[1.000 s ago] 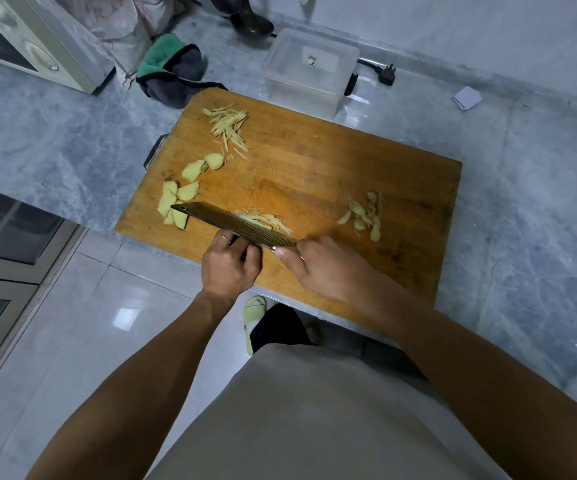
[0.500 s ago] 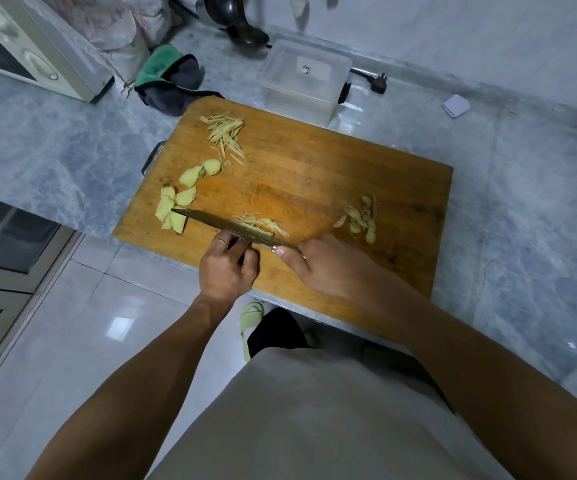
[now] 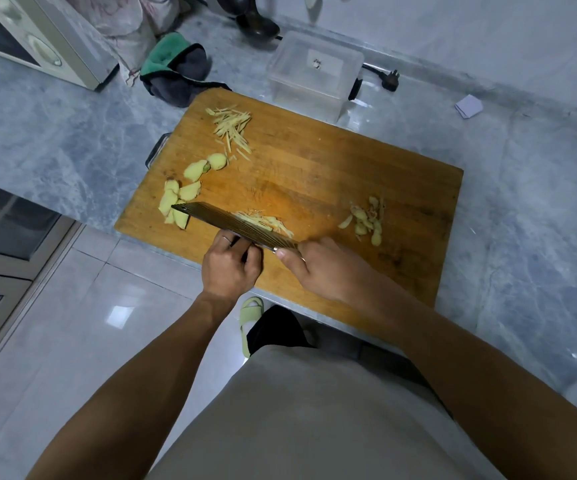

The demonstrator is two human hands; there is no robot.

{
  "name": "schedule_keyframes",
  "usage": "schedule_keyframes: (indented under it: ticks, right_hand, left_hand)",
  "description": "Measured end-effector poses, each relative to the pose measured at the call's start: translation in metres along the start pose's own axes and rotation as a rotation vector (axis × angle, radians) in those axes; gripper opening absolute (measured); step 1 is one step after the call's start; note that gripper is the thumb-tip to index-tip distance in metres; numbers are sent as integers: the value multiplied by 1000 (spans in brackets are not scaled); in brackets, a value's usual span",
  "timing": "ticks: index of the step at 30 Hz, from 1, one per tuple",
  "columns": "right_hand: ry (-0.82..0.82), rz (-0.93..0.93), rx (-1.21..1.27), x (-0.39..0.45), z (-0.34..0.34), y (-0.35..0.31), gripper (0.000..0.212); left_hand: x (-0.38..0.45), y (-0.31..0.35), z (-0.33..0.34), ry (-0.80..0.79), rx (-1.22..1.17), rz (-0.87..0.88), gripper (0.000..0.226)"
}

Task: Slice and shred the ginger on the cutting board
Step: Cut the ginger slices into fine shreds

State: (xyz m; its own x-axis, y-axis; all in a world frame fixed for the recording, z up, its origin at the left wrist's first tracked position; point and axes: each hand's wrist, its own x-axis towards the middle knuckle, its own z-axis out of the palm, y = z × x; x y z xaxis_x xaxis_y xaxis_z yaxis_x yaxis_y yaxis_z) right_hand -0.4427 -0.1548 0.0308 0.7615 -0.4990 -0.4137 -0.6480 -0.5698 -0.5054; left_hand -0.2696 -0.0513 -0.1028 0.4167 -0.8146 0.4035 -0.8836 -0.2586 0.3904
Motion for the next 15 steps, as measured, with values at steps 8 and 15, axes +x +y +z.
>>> schedule_keyframes:
  ticks: [8,15]
  right_hand:
    - [61,-43,-58,-1,-6,2,60]
    - [53,-40,-22,1,-11,4,62]
  left_hand:
    - [0,-2,-3,-66,15,32,27]
    - [5,16,-16,0,-60,-22,24]
